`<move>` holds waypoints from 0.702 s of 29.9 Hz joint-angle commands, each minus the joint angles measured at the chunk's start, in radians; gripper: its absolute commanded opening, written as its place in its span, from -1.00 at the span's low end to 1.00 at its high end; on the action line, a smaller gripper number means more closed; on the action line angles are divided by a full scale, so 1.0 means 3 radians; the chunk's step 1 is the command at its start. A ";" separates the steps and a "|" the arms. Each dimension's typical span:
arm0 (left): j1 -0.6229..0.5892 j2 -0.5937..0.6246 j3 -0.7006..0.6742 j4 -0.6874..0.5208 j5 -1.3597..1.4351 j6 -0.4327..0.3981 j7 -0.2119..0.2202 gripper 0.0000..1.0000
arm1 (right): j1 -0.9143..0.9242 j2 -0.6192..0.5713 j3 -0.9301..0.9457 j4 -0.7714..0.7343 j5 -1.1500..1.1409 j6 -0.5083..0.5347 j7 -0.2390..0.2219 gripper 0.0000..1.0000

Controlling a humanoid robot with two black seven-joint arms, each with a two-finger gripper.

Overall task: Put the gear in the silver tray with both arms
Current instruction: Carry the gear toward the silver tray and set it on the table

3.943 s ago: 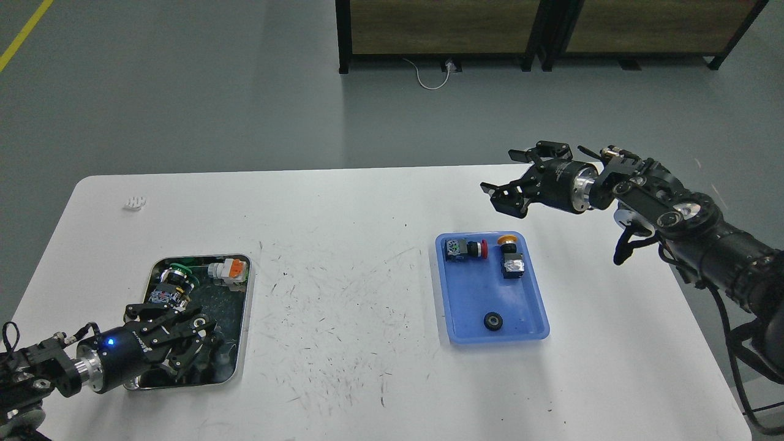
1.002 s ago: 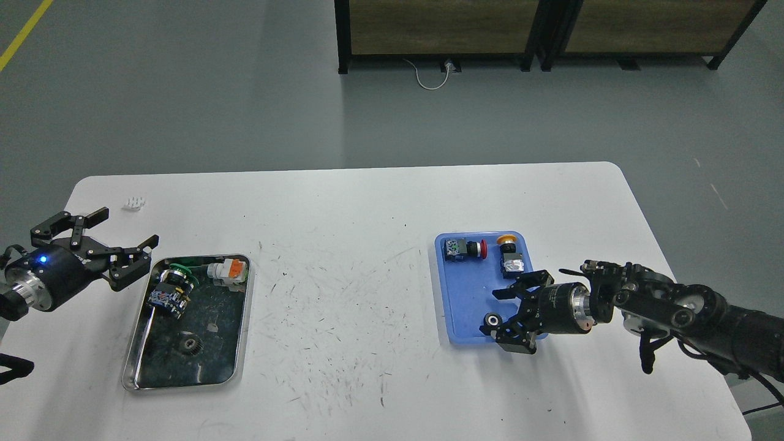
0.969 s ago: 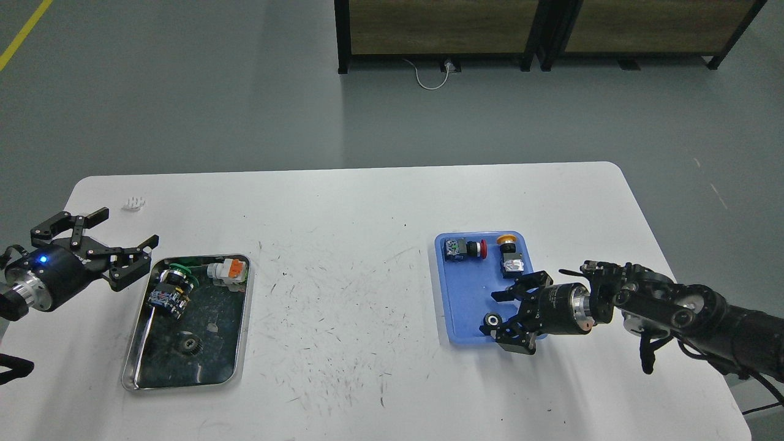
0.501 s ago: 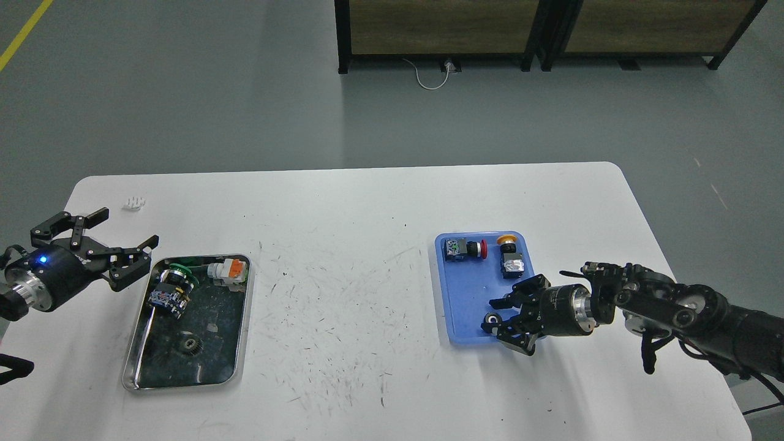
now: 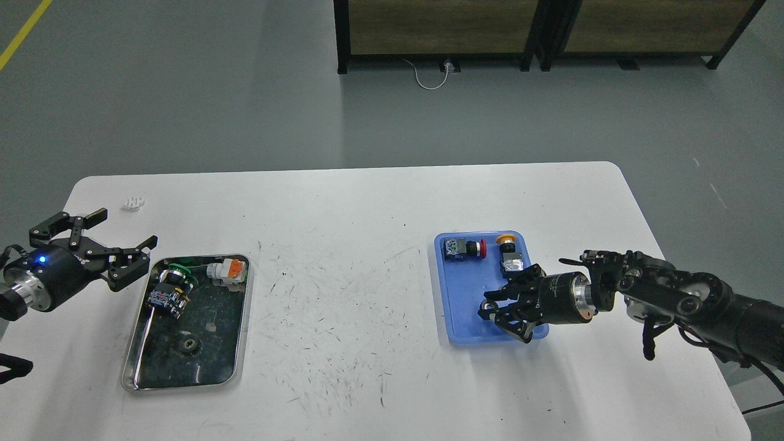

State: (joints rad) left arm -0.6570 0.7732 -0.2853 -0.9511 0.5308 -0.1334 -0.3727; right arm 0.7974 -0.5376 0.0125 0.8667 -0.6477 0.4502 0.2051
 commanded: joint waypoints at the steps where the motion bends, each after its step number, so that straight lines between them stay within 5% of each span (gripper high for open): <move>1: -0.0034 -0.0005 0.0000 0.0000 0.0000 0.0000 0.0020 0.93 | 0.0164 0.0053 0.0009 0.0005 0.0006 0.0038 0.0001 -0.41; 10: -0.0177 -0.0036 0.0000 0.0000 -0.0291 0.0030 0.0173 0.94 | 0.0456 0.0850 -0.0348 -0.0168 0.0006 0.0038 0.0001 -0.38; 21: -0.0234 -0.0067 0.0005 -0.0005 -0.0307 0.0092 0.0184 0.94 | 0.0487 0.1643 -0.0696 -0.0598 0.0001 0.0038 0.0001 -0.36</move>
State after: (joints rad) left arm -0.7248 0.7545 -0.2838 -0.9525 0.4391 -0.1069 -0.3175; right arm 0.9435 -0.0880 -0.1755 0.7109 -0.6467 0.4621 0.2058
